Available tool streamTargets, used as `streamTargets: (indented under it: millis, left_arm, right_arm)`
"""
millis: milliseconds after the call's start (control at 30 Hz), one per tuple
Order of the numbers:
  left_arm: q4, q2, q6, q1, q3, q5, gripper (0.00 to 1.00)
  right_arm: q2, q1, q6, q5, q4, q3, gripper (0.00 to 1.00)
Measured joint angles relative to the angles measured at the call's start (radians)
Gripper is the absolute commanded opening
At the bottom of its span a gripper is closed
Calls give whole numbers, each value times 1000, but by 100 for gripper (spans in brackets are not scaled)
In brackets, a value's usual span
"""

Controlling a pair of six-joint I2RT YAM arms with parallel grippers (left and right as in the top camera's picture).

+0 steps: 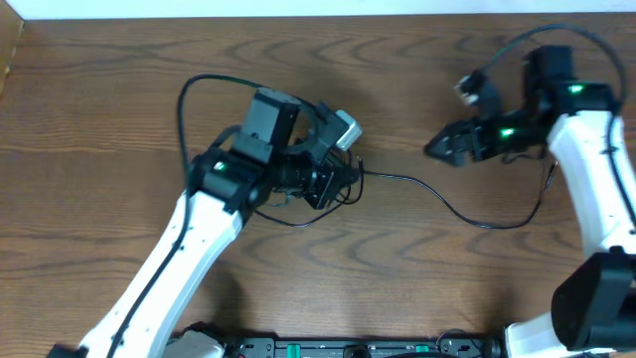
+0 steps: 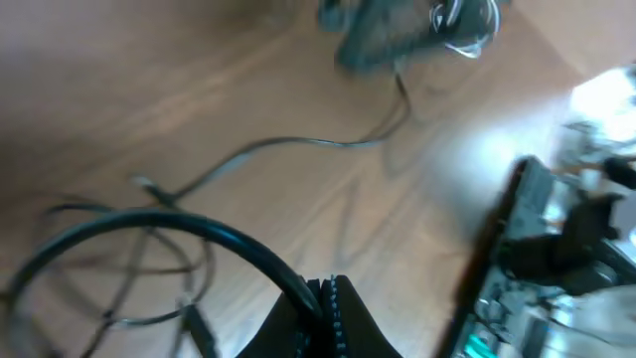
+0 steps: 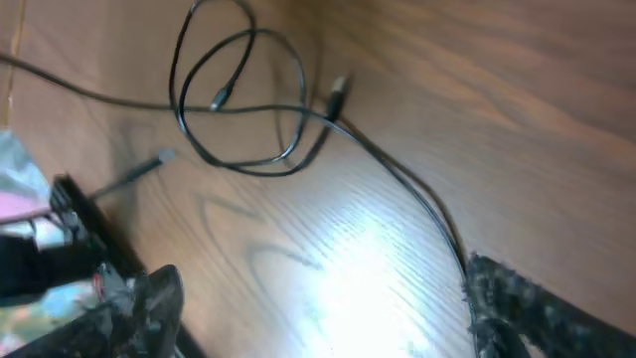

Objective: Untangle cables

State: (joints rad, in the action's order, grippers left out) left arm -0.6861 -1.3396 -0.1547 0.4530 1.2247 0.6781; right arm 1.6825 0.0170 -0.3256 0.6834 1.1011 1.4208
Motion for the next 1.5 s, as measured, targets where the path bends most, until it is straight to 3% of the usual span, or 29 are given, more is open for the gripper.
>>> streamTargets:
  millis: [500, 633, 733, 1000, 1233, 1333, 1467, 1500]
  left_arm:
    - [65, 331, 46, 0, 8, -68, 8]
    - [65, 336, 58, 0, 8, -72, 7]
    - [65, 330, 69, 0, 8, -76, 7]
    - [65, 330, 74, 0, 8, -76, 8]
    - [65, 330, 76, 0, 8, -76, 8]
    - [65, 330, 76, 0, 8, -76, 7]
    - [64, 330, 76, 0, 8, -76, 8]
    - [62, 330, 76, 0, 8, -76, 7]
  right_arm:
    - [2, 313, 58, 22, -322, -186, 90]
    - [2, 388, 83, 35, -361, -186, 87]
    - [2, 444, 98, 21, -393, -187, 78]
    - [60, 531, 250, -119, -513, -187, 69]
    - [169, 564, 489, -154, -694, -189, 64]
    - [219, 573, 586, -161, -738, -189, 52]
    - [283, 581, 684, -162, -769, -189, 5]
    - [301, 582, 708, -161, -772, -189, 2]
